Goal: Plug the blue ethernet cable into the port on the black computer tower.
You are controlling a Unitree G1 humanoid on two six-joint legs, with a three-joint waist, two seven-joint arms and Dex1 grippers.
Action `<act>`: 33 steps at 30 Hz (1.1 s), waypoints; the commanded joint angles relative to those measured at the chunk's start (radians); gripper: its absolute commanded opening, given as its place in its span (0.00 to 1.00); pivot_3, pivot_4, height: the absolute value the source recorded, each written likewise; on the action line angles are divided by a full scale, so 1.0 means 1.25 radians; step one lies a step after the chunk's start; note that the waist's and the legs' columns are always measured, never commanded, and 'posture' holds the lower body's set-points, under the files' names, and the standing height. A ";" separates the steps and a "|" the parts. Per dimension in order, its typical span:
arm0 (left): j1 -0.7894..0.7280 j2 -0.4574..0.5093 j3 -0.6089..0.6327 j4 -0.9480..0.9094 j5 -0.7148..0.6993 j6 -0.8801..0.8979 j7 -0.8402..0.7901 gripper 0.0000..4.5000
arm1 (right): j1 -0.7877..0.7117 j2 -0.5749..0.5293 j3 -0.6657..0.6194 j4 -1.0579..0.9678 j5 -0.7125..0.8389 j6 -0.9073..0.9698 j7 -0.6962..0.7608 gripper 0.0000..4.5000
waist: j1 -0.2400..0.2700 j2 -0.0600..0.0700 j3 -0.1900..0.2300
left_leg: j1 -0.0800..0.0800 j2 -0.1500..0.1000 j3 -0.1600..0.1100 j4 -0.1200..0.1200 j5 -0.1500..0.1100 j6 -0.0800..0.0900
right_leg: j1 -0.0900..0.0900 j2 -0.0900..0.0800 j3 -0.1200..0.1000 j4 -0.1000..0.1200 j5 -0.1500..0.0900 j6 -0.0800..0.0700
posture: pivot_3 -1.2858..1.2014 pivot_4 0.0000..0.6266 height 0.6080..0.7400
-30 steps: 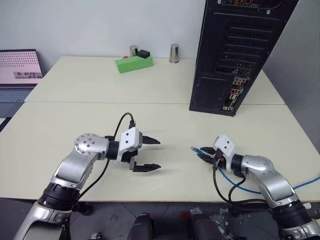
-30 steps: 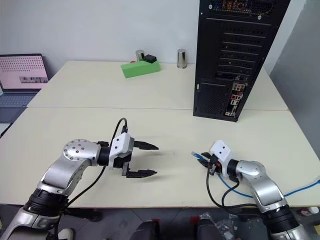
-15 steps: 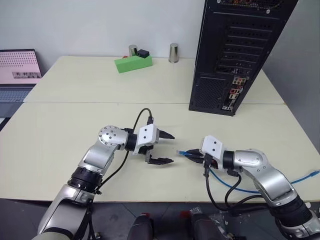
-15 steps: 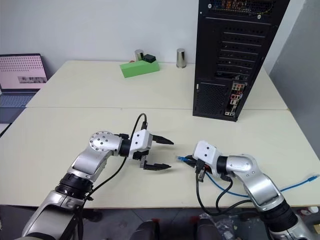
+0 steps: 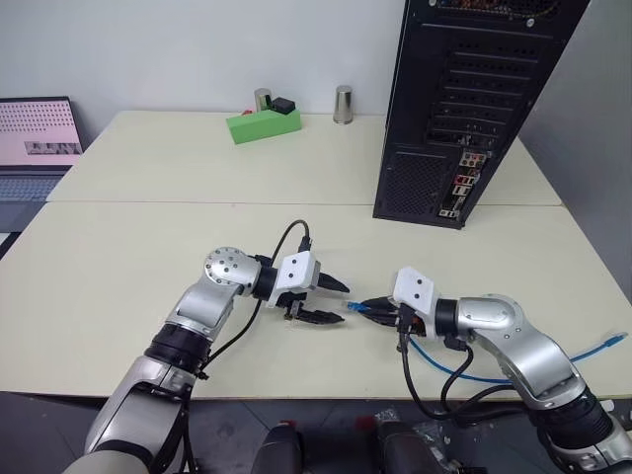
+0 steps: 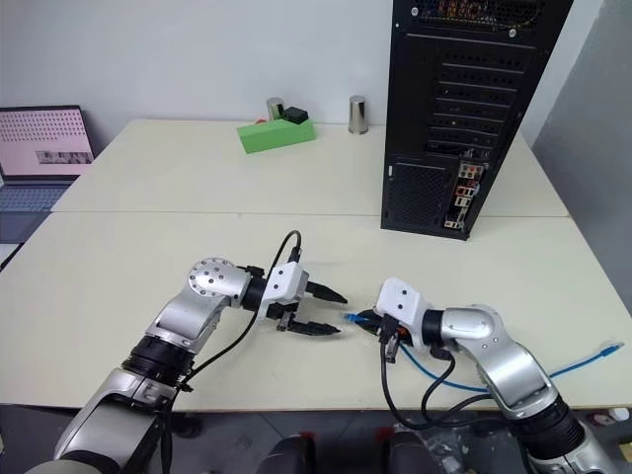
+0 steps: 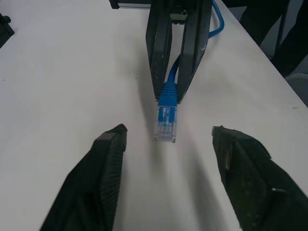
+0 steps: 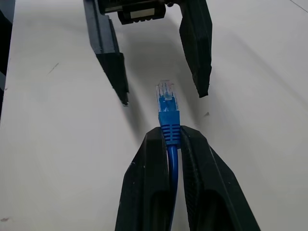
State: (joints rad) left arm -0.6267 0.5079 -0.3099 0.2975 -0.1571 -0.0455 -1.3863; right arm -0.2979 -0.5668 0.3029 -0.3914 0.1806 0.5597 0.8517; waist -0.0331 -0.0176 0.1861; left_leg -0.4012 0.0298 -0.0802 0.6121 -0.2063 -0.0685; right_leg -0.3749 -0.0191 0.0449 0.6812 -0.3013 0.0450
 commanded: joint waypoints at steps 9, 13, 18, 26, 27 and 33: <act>-0.024 -0.015 -0.002 0.019 0.021 -0.043 -0.001 0.06 | -0.024 -0.001 0.001 -0.037 0.002 -0.001 -0.001 0.02 | 0.000 0.000 0.000 | 0.000 0.000 0.000 0.000 0.000 0.000 | 0.000 0.000 0.000 0.000 0.000 0.000 | 0.52 0.24 1.00; -0.024 -0.013 0.001 0.029 0.024 -0.056 -0.002 0.06 | -0.028 -0.007 -0.001 -0.029 -0.003 0.002 -0.002 0.21 | 0.000 0.000 0.000 | 0.000 0.000 0.000 0.000 0.000 0.000 | 0.000 0.000 0.000 0.000 0.000 0.000 | 0.52 0.24 1.00; -0.020 -0.008 0.003 0.050 0.036 -0.147 -0.005 0.06 | -0.023 -0.058 -0.035 -0.033 0.013 -0.003 0.028 0.50 | 0.001 0.000 0.000 | 0.000 0.000 0.000 0.000 0.000 0.000 | 0.000 0.000 0.000 0.000 0.000 0.000 | 0.52 0.24 1.00; -0.047 -0.043 0.020 0.176 0.111 -0.599 0.109 0.06 | 0.042 -0.101 -0.173 -0.080 0.174 0.114 0.055 0.91 | 0.001 0.000 0.000 | 0.000 0.000 0.000 0.000 0.000 0.000 | 0.000 0.000 0.000 -0.001 0.000 0.000 | 0.52 0.24 1.00; -0.055 -0.049 0.026 0.204 0.127 -0.692 0.137 0.06 | 0.050 -0.093 -0.188 -0.086 0.201 0.137 0.049 0.95 | 0.001 0.000 0.000 | 0.000 0.000 0.000 0.000 0.000 0.000 | 0.000 0.000 0.000 0.000 0.000 0.000 | 0.52 0.24 1.00; -0.080 -0.070 0.040 0.327 0.183 -0.965 0.273 0.06 | 0.085 0.011 -0.248 -0.109 0.342 0.255 -0.037 1.00 | 0.001 0.000 0.000 | 0.000 0.000 0.000 0.000 0.000 0.000 | 0.000 0.000 0.000 0.000 0.000 0.000 | 0.52 0.24 1.00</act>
State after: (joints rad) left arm -0.7139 0.4254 -0.2856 0.6823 0.0438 -1.1439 -1.1093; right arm -0.2028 -0.5928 0.0292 -0.4828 0.5318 0.8360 0.8478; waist -0.0322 -0.0181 0.1863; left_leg -0.4013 0.0297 -0.0802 0.6120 -0.2063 -0.0685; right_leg -0.3745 -0.0195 0.0449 0.6806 -0.3011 0.0449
